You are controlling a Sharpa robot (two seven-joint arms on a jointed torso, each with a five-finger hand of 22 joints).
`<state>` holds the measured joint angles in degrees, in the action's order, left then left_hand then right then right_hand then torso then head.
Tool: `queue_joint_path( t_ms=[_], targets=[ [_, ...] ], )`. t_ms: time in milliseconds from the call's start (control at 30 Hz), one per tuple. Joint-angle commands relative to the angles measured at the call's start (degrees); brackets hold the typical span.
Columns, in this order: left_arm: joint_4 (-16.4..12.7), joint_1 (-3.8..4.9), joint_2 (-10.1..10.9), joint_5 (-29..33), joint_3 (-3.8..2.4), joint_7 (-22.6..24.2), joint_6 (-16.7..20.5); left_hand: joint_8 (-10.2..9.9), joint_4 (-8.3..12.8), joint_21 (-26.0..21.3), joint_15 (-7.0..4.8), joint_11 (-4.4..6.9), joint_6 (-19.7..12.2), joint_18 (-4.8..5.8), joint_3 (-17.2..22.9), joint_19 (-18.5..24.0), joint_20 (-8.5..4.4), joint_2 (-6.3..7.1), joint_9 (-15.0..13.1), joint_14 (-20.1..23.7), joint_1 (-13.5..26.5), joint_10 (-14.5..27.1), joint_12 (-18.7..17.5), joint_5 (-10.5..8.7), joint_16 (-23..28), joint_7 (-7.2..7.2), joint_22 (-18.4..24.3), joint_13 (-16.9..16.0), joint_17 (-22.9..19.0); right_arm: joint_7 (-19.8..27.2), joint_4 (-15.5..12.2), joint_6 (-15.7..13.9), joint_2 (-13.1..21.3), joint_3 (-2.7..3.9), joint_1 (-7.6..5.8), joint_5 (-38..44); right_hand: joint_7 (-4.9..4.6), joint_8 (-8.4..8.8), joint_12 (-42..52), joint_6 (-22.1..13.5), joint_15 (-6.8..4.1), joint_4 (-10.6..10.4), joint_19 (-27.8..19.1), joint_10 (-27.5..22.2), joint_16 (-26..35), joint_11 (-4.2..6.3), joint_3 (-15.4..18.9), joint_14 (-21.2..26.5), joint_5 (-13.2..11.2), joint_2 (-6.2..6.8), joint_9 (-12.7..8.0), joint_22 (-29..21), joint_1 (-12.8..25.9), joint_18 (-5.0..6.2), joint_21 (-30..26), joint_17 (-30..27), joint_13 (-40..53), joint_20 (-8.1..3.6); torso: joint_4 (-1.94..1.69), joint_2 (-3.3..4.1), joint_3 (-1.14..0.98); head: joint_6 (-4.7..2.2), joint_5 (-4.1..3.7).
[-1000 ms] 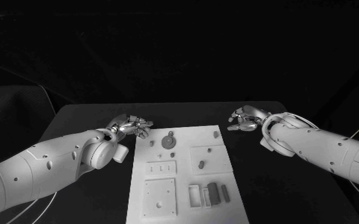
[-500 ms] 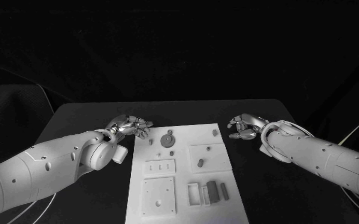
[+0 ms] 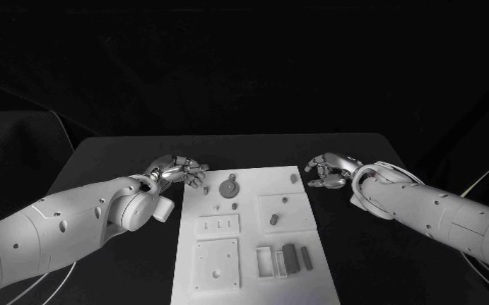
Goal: Assemble the parts on the task board
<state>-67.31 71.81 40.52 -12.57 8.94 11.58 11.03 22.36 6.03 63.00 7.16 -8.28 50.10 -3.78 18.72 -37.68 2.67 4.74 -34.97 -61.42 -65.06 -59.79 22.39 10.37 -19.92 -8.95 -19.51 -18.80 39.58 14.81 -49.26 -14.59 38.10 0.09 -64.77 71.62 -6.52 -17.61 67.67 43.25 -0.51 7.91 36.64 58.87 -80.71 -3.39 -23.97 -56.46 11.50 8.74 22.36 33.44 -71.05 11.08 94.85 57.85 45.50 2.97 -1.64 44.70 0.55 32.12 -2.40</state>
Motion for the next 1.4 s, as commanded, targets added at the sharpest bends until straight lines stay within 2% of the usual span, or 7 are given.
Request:
queue_joint_path(
  t_ms=[33,167,400,500,633,933,1400],
  targets=[
    [-0.4,0.03,0.0,-0.2,-0.06,0.9,-0.9,0.1,-0.1,-0.4,0.14,-0.05,0.2,-0.79,-0.1,-0.2,0.25,0.17,0.0,-0.2,0.1,-0.5,0.1,0.16,0.3,0.10,0.0,-0.1,0.0,1.0,0.1,1.2,-0.5,-0.01,0.00,0.1,0.14,0.22,-0.2,-0.5,0.22,-0.2,-0.5,-0.1,0.2,-0.46,0.2,0.1,0.1,-0.02,-0.1,-0.1,-0.4,-0.77,0.5,0.0,-0.1,0.03,-0.06,0.07,0.04,0.17,0.03],
    [-0.9,0.03,0.2,-0.2,-0.09,0.9,-1.0,0.0,-0.1,-0.4,0.15,-0.08,0.1,-0.79,-0.1,-0.2,0.26,0.29,0.0,-0.1,0.0,-0.3,0.0,0.15,0.3,0.09,0.1,0.0,0.0,1.0,0.5,2.0,-1.2,-0.01,0.01,-0.3,0.25,0.39,-0.2,-1.2,0.34,-0.4,-0.6,-0.3,0.2,-0.58,0.5,0.3,0.0,0.04,-0.2,-0.1,-0.2,-0.89,0.4,-0.1,-0.1,0.08,-0.14,0.13,0.12,0.31,0.16],
    [-1.4,0.04,0.5,-0.2,-0.11,0.9,-1.0,-0.1,0.0,-0.5,0.17,-0.11,0.0,-0.78,-0.1,-0.1,0.26,0.35,0.1,-0.1,0.0,-0.2,-0.1,0.16,0.4,0.09,0.1,0.0,0.0,1.1,1.0,1.7,-1.7,-0.01,0.01,-0.5,0.48,0.80,-0.4,-3.3,0.64,-0.5,-0.8,-1.0,0.3,-0.86,0.7,0.9,0.1,-0.10,-0.6,-0.2,-0.3,-1.06,0.3,-0.2,-0.4,0.13,-0.21,0.17,0.12,0.63,0.47],
    [-1.5,0.05,0.6,-0.2,-0.12,0.8,-0.9,-0.1,0.0,-0.5,0.17,-0.11,-0.1,-0.78,-0.1,-0.1,0.26,0.36,0.1,-0.1,0.0,-0.2,-0.2,0.17,0.4,0.09,0.1,0.0,0.0,1.2,0.8,1.8,-1.6,0.00,0.01,-0.8,0.60,1.01,-0.3,-4.5,0.76,-0.6,-0.9,-1.2,0.3,-0.96,0.8,1.1,0.1,-0.14,-0.8,-0.3,-0.4,-1.13,0.3,-0.2,-0.4,0.15,-0.11,0.10,0.07,0.81,0.75],
    [-1.7,0.06,0.8,-0.3,-0.14,0.9,-0.9,-0.1,0.0,-0.5,0.17,-0.11,-0.1,-0.78,-0.1,-0.1,0.26,0.37,0.1,-0.1,0.0,-0.1,-0.2,0.17,0.4,0.09,0.1,0.0,0.0,1.2,0.8,2.1,-1.9,0.00,0.01,-1.1,0.62,1.02,-0.3,-4.6,0.77,-0.6,-0.9,-1.2,0.3,-0.97,0.7,1.1,0.1,-0.20,-0.9,-0.3,-0.4,-1.13,0.3,-0.2,-0.4,0.15,-0.01,0.13,0.03,0.98,0.91],
    [-1.9,0.08,0.9,-0.3,-0.15,0.8,-0.8,-0.1,0.0,-0.5,0.18,-0.12,-0.1,-0.78,-0.1,-0.1,0.26,0.39,0.1,0.0,-0.1,-0.1,-0.2,0.18,0.4,0.08,0.1,0.1,0.0,1.5,1.1,2.7,-2.7,0.00,0.02,-1.3,0.86,0.93,-0.3,-4.9,0.82,-0.7,-0.9,-1.2,0.3,-1.01,0.7,1.2,0.1,-0.54,-0.9,-0.3,-0.5,-1.15,0.3,-0.2,-0.5,0.15,-0.09,0.15,-0.05,1.41,1.26],
    [-2.4,0.11,1.0,-0.5,-0.18,0.7,-0.8,-0.2,0.0,-0.5,0.18,-0.13,-0.2,-0.78,-0.1,-0.1,0.26,0.41,0.1,0.0,-0.1,0.0,-0.3,0.18,0.5,0.07,0.1,0.1,0.0,1.8,1.5,3.1,-3.7,0.00,0.02,-1.7,1.34,0.34,-0.1,-4.7,0.91,-0.7,-0.9,-1.3,0.2,-1.07,0.3,1.2,0.2,-1.35,-0.8,-0.3,-0.9,-1.18,0.4,-0.2,-0.5,0.13,0.00,0.14,-0.06,1.70,1.61]
  ],
)
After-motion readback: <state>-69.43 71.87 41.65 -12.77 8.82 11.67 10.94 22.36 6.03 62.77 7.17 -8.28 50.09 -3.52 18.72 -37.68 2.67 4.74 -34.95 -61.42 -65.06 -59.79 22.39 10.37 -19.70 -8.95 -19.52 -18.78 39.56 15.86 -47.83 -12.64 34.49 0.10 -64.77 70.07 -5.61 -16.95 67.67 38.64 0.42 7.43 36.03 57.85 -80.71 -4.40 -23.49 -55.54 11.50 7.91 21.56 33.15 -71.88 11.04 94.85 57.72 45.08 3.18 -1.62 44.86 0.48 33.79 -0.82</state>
